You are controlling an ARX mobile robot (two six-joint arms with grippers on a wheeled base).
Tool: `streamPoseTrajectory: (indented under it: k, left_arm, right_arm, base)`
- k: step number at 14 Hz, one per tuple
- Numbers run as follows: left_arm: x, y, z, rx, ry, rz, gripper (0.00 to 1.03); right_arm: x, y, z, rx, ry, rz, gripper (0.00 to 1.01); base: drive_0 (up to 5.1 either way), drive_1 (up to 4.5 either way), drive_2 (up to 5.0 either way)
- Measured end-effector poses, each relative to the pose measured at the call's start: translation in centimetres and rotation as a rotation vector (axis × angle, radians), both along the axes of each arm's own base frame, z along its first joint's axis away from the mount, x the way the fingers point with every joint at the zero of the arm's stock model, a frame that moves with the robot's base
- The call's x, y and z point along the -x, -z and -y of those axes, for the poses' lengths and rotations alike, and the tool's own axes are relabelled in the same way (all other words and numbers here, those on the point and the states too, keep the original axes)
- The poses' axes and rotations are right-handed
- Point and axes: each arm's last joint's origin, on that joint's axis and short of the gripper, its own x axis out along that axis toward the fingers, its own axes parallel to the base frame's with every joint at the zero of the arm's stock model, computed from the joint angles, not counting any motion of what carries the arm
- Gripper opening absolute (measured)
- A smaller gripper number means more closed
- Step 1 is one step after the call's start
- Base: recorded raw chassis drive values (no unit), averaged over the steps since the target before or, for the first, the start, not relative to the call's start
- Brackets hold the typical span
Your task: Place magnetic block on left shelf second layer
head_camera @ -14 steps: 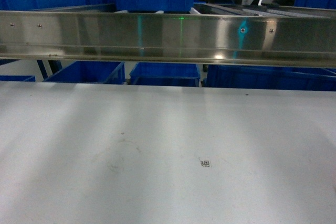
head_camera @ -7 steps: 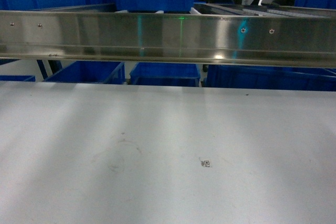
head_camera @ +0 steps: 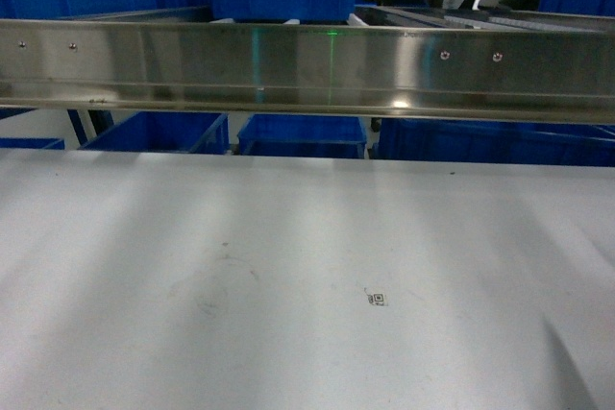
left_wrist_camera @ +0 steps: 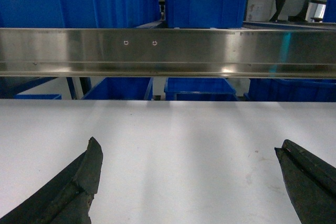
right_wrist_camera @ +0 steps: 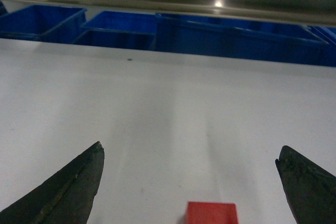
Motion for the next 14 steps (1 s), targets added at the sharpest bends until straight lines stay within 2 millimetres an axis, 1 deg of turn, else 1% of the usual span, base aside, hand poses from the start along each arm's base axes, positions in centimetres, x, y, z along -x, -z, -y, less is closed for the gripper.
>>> streamPoseTrajectory:
  k: [1,3,4,7,9,13,14]
  left_arm:
    - [0.0,0.0,0.0,0.0,0.0,0.0,0.98]
    - [0.0,0.0,0.0,0.0,0.0,0.0,0.98]
    - [0.0,0.0,0.0,0.0,0.0,0.0,0.98]
    - [0.0,0.0,0.0,0.0,0.0,0.0,0.98]
    - [0.0,0.0,0.0,0.0,0.0,0.0,0.98]
    - [0.0,0.0,0.0,0.0,0.0,0.0,0.98]
    - [0.0,0.0,0.0,0.0,0.0,0.0,0.98]
  right_arm:
    - [0.1,0.4,0.9,-0.001,0.04,-0.023,0.98]
    - [0.2,0.8,2.0,-0.006,0.076,-0.05,0.98]
    - [0.2,1.6,2.6,-0.019,0.082,-0.097,0.98]
    - [-0.8,3.7,3.0,-0.053,0.068,-0.16,0.98]
    - [-1.1,4.8,2.6,-0.055,0.061,-0.181,0.98]
    - [-2.0,5.4,2.5,-0.044,0.07,-0.163,0.98]
    - [-2.0,5.4,2.5,-0.043,0.072,-0.16,0.92]
  base:
    - [0.0,0.0,0.0]
    - [0.0,0.0,0.0]
    - [0.0,0.0,0.0]
    - [0.0,0.0,0.0]
    - [0.0,0.0,0.0]
    - [0.0,0.0,0.0]
    - [0.0,0.0,0.0]
